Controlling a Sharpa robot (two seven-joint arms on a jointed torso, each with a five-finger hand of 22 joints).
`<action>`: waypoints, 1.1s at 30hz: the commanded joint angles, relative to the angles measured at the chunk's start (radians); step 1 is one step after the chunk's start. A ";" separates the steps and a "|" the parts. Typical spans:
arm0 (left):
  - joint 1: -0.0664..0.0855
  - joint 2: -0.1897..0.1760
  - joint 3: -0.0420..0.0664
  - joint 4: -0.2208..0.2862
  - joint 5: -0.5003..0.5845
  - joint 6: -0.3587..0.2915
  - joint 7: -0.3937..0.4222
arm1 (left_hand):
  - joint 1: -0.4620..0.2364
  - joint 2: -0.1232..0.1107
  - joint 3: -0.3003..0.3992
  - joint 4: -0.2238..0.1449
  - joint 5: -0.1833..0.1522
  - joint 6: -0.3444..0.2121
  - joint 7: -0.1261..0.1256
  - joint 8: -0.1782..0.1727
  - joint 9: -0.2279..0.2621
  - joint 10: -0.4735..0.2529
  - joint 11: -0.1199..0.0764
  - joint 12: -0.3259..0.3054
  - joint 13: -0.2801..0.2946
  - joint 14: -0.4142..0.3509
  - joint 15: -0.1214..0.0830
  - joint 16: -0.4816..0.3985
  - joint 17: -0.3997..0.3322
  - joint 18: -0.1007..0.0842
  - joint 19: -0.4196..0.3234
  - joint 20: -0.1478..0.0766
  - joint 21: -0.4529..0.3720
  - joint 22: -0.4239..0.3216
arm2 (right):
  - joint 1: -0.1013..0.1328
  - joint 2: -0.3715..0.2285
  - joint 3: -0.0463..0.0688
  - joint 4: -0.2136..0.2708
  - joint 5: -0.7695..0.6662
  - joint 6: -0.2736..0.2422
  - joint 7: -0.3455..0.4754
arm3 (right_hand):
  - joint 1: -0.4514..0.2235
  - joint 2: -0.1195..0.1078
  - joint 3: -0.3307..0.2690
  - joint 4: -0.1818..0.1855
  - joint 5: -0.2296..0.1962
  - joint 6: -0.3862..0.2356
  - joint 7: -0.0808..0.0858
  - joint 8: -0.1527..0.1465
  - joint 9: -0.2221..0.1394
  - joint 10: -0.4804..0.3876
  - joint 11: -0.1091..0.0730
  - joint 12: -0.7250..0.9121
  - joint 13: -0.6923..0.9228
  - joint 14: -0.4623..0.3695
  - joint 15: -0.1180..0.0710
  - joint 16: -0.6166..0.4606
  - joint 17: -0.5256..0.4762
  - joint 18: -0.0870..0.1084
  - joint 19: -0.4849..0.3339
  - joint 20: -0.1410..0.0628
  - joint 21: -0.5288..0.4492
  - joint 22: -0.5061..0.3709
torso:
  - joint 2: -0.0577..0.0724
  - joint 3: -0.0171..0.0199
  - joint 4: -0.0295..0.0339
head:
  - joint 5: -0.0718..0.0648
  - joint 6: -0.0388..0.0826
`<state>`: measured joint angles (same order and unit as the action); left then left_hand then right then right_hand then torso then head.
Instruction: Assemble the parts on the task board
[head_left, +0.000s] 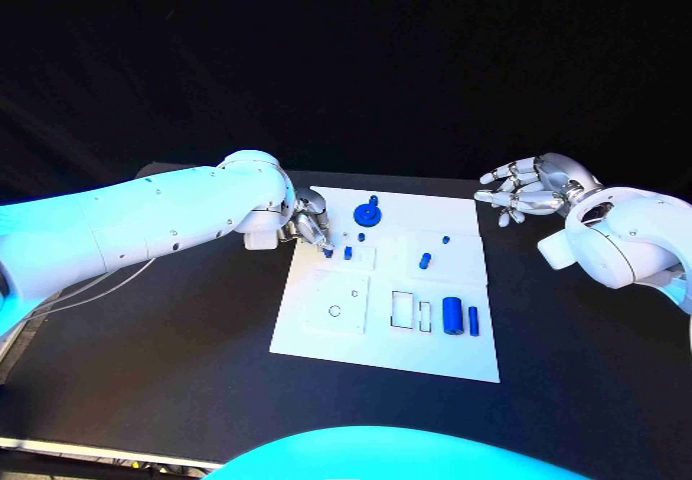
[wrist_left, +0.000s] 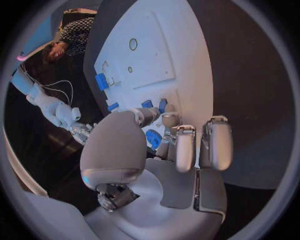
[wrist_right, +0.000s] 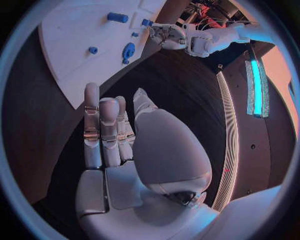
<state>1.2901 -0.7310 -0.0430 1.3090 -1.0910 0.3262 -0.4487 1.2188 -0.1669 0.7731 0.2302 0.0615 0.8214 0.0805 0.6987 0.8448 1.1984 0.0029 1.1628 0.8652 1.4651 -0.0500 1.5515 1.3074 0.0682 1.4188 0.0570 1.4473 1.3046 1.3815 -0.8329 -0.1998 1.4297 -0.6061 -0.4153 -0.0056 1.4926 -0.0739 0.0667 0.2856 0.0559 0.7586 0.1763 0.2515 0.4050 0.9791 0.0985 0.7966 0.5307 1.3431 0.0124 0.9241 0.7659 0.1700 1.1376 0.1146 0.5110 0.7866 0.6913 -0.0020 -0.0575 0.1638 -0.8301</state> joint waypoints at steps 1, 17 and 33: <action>-0.001 -0.004 0.000 0.006 0.021 -0.025 0.012 | -0.006 0.001 0.161 -0.155 0.007 0.008 -0.002 0.003 0.003 0.010 0.000 0.005 0.003 0.099 -0.006 0.004 0.245 -0.011 0.008 0.000 0.005 0.002 | -0.001 -0.001 0.000 0.001 -0.003 0.008 0.013 | 0.007 0.005 -0.003 -0.002 -0.002 -0.003 0.003 0.003 -0.001 -0.003 -0.007 -0.006 -0.001 -0.004 -0.001 -0.003 0.001 0.012 0.006 0.002 -0.003 -0.002 | 0.000 -0.0008 0.0003 | -0.001 0.000; -0.006 -0.019 0.000 0.019 0.030 -0.055 0.016 | -0.013 -0.005 0.170 -0.161 0.016 0.014 -0.004 0.004 0.005 0.021 -0.002 0.012 0.016 0.098 -0.008 0.003 0.244 -0.012 0.010 -0.002 0.007 0.005 | -0.002 0.000 0.000 -0.001 -0.003 0.011 0.013 | 0.007 0.006 -0.003 -0.002 -0.002 -0.003 0.003 0.004 -0.001 -0.002 -0.007 -0.006 -0.002 -0.003 -0.001 -0.004 0.001 0.013 0.007 0.002 -0.004 -0.003 | 0.000 0.0003 0.0019 | 0.001 -0.007; -0.029 -0.023 0.000 0.028 0.026 -0.058 0.017 | -0.016 -0.007 0.174 -0.163 0.019 0.016 -0.005 0.005 0.006 0.022 -0.003 0.012 0.016 0.098 -0.008 0.002 0.242 -0.012 0.010 -0.002 0.006 0.004 | -0.005 -0.001 0.000 -0.002 -0.003 0.013 0.012 | 0.006 0.007 -0.003 -0.001 -0.002 -0.003 0.003 0.005 -0.001 -0.001 -0.007 -0.006 -0.003 -0.002 -0.001 -0.005 0.001 0.013 0.008 0.002 -0.006 -0.004 | 0.000 0.0001 -0.0010 | 0.004 -0.009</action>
<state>1.2672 -0.7559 -0.0401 1.3332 -1.0682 0.2643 -0.4389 1.2094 -0.1763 0.7759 0.2330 0.0747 0.8301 0.0770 0.7028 0.8526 1.2139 -0.0017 1.1694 0.8803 1.4651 -0.0499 1.5515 1.3074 0.0682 1.4204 0.0554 1.4473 1.3078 1.3768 -0.8336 -0.1998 1.4272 -0.6057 -0.4142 -0.0057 1.4926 -0.0739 0.0667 0.2856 0.0559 0.7586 0.1763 0.2514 0.4051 0.9791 0.0986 0.7966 0.5281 1.3431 0.0124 0.9241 0.7658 0.1700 1.1375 0.1147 0.5111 0.7838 0.6905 -0.0015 -0.0575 0.1675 -0.8404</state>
